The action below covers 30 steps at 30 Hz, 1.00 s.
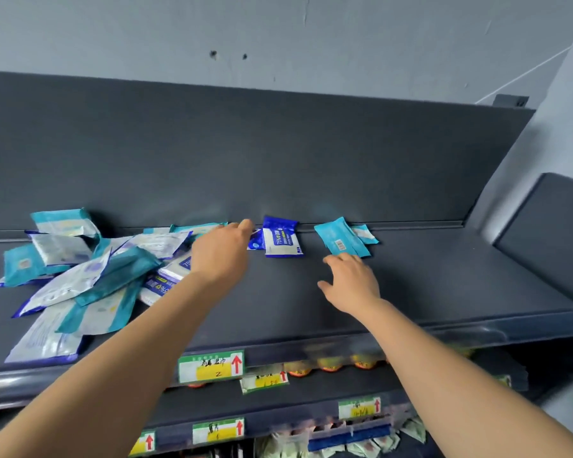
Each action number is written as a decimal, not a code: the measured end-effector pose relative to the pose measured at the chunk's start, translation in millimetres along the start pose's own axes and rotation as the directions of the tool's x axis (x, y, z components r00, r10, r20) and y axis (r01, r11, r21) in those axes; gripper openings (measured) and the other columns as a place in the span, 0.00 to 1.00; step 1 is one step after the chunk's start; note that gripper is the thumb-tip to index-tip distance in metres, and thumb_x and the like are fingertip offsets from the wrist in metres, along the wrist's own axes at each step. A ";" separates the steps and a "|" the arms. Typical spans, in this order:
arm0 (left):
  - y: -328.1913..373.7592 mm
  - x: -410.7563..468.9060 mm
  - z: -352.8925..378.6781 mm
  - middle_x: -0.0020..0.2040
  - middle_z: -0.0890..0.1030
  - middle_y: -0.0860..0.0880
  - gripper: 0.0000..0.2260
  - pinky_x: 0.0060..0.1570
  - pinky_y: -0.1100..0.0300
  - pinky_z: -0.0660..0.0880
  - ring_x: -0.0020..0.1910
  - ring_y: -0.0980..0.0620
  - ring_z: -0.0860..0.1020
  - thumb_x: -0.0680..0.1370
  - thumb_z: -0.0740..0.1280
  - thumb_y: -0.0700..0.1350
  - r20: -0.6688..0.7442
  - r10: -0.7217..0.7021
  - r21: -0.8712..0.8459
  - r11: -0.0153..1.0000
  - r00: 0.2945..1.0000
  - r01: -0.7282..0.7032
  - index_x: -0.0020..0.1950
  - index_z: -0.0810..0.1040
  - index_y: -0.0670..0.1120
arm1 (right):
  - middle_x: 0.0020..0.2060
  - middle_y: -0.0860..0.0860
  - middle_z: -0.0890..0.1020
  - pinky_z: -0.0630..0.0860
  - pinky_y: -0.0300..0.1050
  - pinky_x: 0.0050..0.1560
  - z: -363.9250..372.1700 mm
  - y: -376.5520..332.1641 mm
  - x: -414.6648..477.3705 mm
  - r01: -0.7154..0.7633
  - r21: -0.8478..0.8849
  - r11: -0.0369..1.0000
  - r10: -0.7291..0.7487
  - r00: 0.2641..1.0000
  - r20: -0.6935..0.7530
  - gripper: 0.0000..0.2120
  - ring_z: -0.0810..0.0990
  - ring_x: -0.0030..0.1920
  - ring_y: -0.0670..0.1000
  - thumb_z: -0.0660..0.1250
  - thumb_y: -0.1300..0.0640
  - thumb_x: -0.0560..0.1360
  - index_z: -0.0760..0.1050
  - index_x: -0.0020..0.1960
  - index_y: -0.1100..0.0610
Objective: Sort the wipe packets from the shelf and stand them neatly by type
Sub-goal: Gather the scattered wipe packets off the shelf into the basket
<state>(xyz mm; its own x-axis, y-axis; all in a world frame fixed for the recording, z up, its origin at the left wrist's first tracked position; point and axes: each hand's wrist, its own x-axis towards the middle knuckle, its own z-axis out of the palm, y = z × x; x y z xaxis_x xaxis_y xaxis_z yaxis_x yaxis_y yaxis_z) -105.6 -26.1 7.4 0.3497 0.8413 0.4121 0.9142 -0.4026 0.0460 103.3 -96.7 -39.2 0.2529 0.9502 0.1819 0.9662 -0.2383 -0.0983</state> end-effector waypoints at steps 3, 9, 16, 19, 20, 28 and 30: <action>13.3 27.1 18.3 0.55 0.78 0.50 0.21 0.39 0.54 0.72 0.54 0.45 0.75 0.73 0.60 0.35 -0.045 0.119 -0.075 0.990 0.992 -0.123 0.63 0.71 0.52 | 0.66 0.52 0.72 0.70 0.49 0.62 7.9 9.7 22.8 -0.037 -0.007 0.999 0.037 0.999 0.002 0.25 0.70 0.66 0.54 0.65 0.45 0.76 0.67 0.70 0.51; 28.2 77.6 75.4 0.69 0.68 0.51 0.25 0.44 0.55 0.72 0.66 0.48 0.67 0.77 0.62 0.37 0.109 0.238 -0.059 0.971 0.965 -0.232 0.71 0.66 0.56 | 0.65 0.52 0.73 0.69 0.50 0.61 21.1 32.7 70.7 -0.142 -0.022 0.990 0.142 0.990 -0.005 0.24 0.69 0.65 0.55 0.61 0.41 0.77 0.68 0.67 0.53; 41.5 112.9 104.9 0.73 0.64 0.49 0.41 0.71 0.47 0.60 0.74 0.47 0.56 0.66 0.53 0.78 0.472 0.161 -0.408 0.912 0.867 0.053 0.70 0.70 0.55 | 0.71 0.54 0.67 0.67 0.52 0.64 32.8 53.7 117.7 -0.302 0.047 0.952 0.300 0.953 0.047 0.28 0.66 0.70 0.55 0.55 0.42 0.79 0.60 0.73 0.58; 45.6 125.5 109.2 0.66 0.66 0.45 0.30 0.67 0.54 0.64 0.69 0.44 0.61 0.73 0.64 0.65 0.399 0.059 -0.366 0.925 0.915 0.100 0.69 0.70 0.49 | 0.73 0.53 0.63 0.67 0.54 0.66 33.2 59.1 132.7 -0.372 0.084 0.925 0.360 0.925 0.124 0.36 0.62 0.73 0.55 0.60 0.37 0.75 0.56 0.75 0.57; 47.0 127.0 110.5 0.64 0.66 0.45 0.31 0.64 0.54 0.65 0.67 0.43 0.63 0.73 0.66 0.64 0.400 0.009 -0.325 0.937 0.916 0.132 0.69 0.69 0.47 | 0.74 0.53 0.62 0.66 0.55 0.67 31.7 60.9 138.1 -0.402 0.093 0.911 0.384 0.908 0.166 0.40 0.60 0.74 0.54 0.62 0.35 0.73 0.55 0.75 0.56; 64.0 128.8 106.6 0.63 0.64 0.43 0.41 0.60 0.52 0.70 0.63 0.42 0.68 0.62 0.79 0.58 0.471 -0.134 -0.427 0.830 0.872 0.359 0.67 0.65 0.46 | 0.68 0.54 0.69 0.63 0.55 0.63 21.7 57.0 153.2 -0.343 -0.069 0.937 0.349 0.924 0.158 0.53 0.67 0.68 0.56 0.65 0.22 0.58 0.63 0.71 0.56; 66.5 124.4 103.0 0.64 0.63 0.44 0.41 0.56 0.54 0.72 0.56 0.45 0.71 0.61 0.81 0.53 0.495 -0.164 -0.523 0.728 0.854 0.443 0.67 0.64 0.46 | 0.66 0.54 0.70 0.63 0.54 0.62 18.9 52.2 151.4 -0.316 -0.077 0.946 0.325 0.922 0.211 0.52 0.69 0.66 0.55 0.64 0.22 0.57 0.67 0.69 0.56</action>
<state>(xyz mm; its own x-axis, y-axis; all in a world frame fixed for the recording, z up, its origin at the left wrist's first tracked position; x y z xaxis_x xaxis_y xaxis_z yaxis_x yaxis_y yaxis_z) 19.8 88.9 -32.1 0.2500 0.9625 -0.1058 0.7138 -0.1093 0.6918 191.1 38.5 -35.3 0.5368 0.8408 -0.0702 0.8377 -0.5410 -0.0748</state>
